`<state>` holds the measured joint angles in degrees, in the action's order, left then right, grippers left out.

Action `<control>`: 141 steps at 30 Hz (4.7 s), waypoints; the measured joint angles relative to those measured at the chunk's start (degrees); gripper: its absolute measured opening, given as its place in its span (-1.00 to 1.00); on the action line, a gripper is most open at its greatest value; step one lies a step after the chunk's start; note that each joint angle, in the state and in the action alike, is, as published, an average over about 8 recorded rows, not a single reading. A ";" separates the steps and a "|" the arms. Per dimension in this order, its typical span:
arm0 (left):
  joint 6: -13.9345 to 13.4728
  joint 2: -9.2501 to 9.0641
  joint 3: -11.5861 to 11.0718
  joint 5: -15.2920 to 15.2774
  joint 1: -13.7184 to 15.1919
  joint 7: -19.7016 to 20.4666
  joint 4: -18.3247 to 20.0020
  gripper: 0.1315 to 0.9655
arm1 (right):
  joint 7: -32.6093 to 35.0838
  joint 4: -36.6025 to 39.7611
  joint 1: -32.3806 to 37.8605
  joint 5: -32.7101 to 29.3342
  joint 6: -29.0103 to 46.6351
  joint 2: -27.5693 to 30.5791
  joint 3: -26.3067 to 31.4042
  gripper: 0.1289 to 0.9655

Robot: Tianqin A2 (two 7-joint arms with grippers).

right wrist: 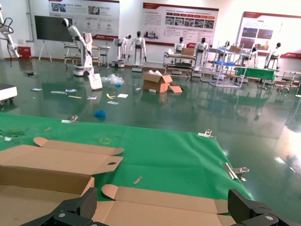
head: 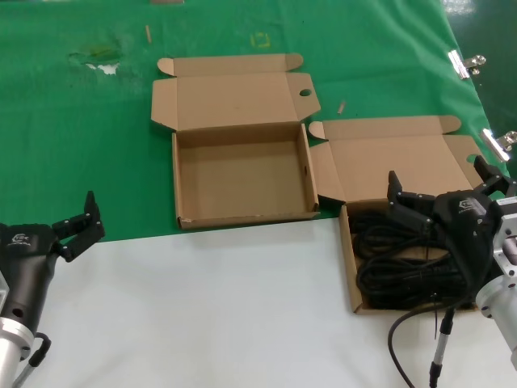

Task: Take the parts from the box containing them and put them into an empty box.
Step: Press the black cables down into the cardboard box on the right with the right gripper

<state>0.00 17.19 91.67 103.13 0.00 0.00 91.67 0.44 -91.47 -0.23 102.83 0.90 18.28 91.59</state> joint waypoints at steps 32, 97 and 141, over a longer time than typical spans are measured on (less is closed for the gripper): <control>0.00 0.00 0.00 0.00 0.00 0.00 0.00 0.83 | 0.00 0.00 0.00 0.00 0.00 0.00 0.00 1.00; 0.00 0.00 0.00 -0.01 0.00 0.00 0.00 -0.98 | 2.72 5.29 15.54 -18.63 36.36 44.12 20.39 1.00; 0.00 0.00 0.00 -0.02 0.00 0.03 0.00 -0.98 | 2.70 8.74 14.14 -22.42 38.52 39.86 14.33 -0.54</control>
<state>0.00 17.19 91.68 103.11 0.00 0.04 91.67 3.14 -82.73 13.91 80.42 39.42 58.14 105.92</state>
